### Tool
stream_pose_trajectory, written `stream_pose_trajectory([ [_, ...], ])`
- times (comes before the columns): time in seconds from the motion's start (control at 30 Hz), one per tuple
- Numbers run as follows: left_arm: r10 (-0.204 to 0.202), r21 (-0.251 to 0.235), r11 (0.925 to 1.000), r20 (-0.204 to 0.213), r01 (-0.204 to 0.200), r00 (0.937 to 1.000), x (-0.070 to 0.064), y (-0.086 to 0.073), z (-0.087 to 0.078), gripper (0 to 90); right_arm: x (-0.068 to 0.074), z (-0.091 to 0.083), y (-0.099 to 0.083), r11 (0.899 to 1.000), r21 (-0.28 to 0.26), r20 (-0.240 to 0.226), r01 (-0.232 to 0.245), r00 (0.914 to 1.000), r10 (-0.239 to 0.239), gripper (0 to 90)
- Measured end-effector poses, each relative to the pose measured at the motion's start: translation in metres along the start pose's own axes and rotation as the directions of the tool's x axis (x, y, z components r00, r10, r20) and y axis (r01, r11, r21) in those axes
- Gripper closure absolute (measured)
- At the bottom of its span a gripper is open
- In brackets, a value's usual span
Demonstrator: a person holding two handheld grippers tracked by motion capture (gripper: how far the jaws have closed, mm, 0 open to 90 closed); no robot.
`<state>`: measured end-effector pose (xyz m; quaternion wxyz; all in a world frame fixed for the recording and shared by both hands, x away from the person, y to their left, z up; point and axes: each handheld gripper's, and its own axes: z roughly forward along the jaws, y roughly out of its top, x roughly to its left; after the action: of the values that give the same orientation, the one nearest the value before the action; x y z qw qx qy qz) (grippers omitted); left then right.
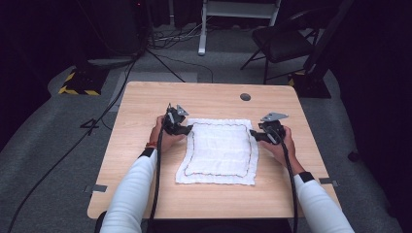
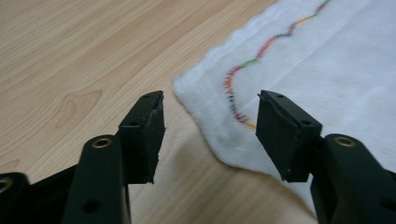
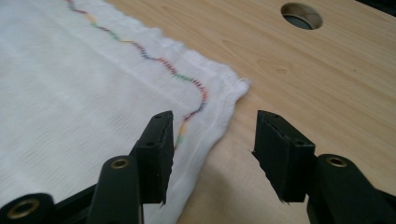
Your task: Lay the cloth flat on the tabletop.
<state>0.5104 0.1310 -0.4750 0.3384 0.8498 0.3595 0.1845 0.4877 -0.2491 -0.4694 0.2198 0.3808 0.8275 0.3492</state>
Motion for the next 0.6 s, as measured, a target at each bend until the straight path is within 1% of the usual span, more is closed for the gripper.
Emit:
stream_pose_trajectory([
  [0.03, 0.009, -0.011, 0.9999, 0.045, -0.009, 0.9989, -0.008, -0.001, -0.008, 37.1, 0.005, -0.011, -0.007, 1.0, -0.005, -0.034, 0.015, 0.9993, -0.015, 47.8],
  [0.07, 0.009, -0.011, 0.9999, 0.045, -0.009, 0.9989, -0.008, -0.001, -0.008, 35.9, 0.005, -0.011, -0.007, 1.0, -0.005, -0.034, 0.015, 0.9993, -0.015, 47.8],
  [0.13, 0.047, -0.015, 0.9988, 0.089, -0.046, 0.9949, -0.021, -0.003, -0.017, 35.7, 0.012, -0.021, -0.014, 0.999, 0.004, -0.057, 0.036, 0.9978, -0.035, 46.5],
  [0.17, 0.079, -0.006, 0.9969, 0.11, -0.079, 0.9908, -0.03, -0.005, -0.022, 33.3, 0.022, -0.033, -0.021, 0.997, 0.002, -0.088, 0.073, 0.9935, -0.073, 46.4],
  [0.2, 0.093, -0.004, 0.9956, 0.119, -0.093, 0.9885, -0.036, -0.007, -0.025, 33.1, 0.026, -0.036, -0.023, 0.996, 0.009, -0.091, 0.088, 0.992, -0.087, 45.8],
  [0.23, 0.123, 0.0, 0.9922, 0.158, -0.125, 0.9797, -0.049, -0.012, -0.033, 33.2, 0.03, -0.04, -0.027, 0.995, 0.011, -0.103, 0.099, 0.99, -0.097, 45.6],
  [0.27, 0.123, 0.0, 0.9922, 0.158, -0.125, 0.9797, -0.049, -0.012, -0.033, 33.6, 0.03, -0.04, -0.027, 0.995, 0.011, -0.103, 0.099, 0.99, -0.097, 45.6],
  [0.3, 0.14, 0.004, 0.9898, 0.17, -0.143, 0.9755, -0.056, -0.017, -0.038, 33.2, 0.039, -0.047, -0.034, 0.992, 0.013, -0.138, 0.123, 0.9831, -0.12, 44.5],
  [0.33, 0.148, 0.004, 0.9886, 0.17, -0.151, 0.9743, -0.059, -0.02, -0.041, 32.9, 0.042, -0.049, -0.037, 0.99, 0.015, -0.142, 0.139, 0.9805, -0.135, 43.8],
  [0.37, 0.15, 0.003, 0.9882, 0.181, -0.153, 0.9718, -0.063, -0.025, -0.045, 32.4, 0.047, -0.052, -0.04, 0.989, 0.018, -0.155, 0.149, 0.9772, -0.145, 42.5],
  [0.4, 0.146, 0.009, 0.9885, 0.188, -0.151, 0.9713, -0.067, -0.03, -0.048, 31.5, 0.051, -0.054, -0.043, 0.988, 0.014, -0.177, 0.156, 0.9725, -0.151, 41.3],
  [0.43, 0.154, 0.026, 0.9866, 0.186, -0.161, 0.9703, -0.07, -0.034, -0.05, 29.4, 0.055, -0.057, -0.046, 0.985, 0.015, -0.193, 0.172, 0.9672, -0.166, 40.1],
  [0.47, 0.163, 0.031, 0.9846, 0.195, -0.172, 0.9672, -0.074, -0.043, -0.056, 29.2, 0.059, -0.059, -0.048, 0.982, 0.013, -0.192, 0.187, 0.9646, -0.181, 38.9],
  [0.5, 0.163, 0.031, 0.9846, 0.195, -0.172, 0.9672, -0.074, -0.043, -0.056, 29.2, 0.059, -0.059, -0.048, 0.982, 0.013, -0.192, 0.187, 0.9646, -0.181, 38.9],
  [0.53, 0.161, 0.037, 0.9845, 0.204, -0.171, 0.9656, -0.075, -0.049, -0.06, 29.2, 0.062, -0.061, -0.051, 0.981, 0.008, -0.204, 0.193, 0.9608, -0.188, 38.5],
  [0.57, 0.157, 0.031, 0.9854, 0.212, -0.167, 0.9646, -0.076, -0.054, -0.063, 29.2, 0.065, -0.061, -0.055, 0.98, 0.012, -0.22, 0.199, 0.9564, -0.192, 37.9],
  [0.6, 0.142, 0.036, 0.9874, 0.227, -0.154, 0.9635, -0.076, -0.059, -0.064, 29.2, 0.067, -0.061, -0.058, 0.975, 0.026, -0.215, 0.221, 0.9537, -0.21, 36.9],
])
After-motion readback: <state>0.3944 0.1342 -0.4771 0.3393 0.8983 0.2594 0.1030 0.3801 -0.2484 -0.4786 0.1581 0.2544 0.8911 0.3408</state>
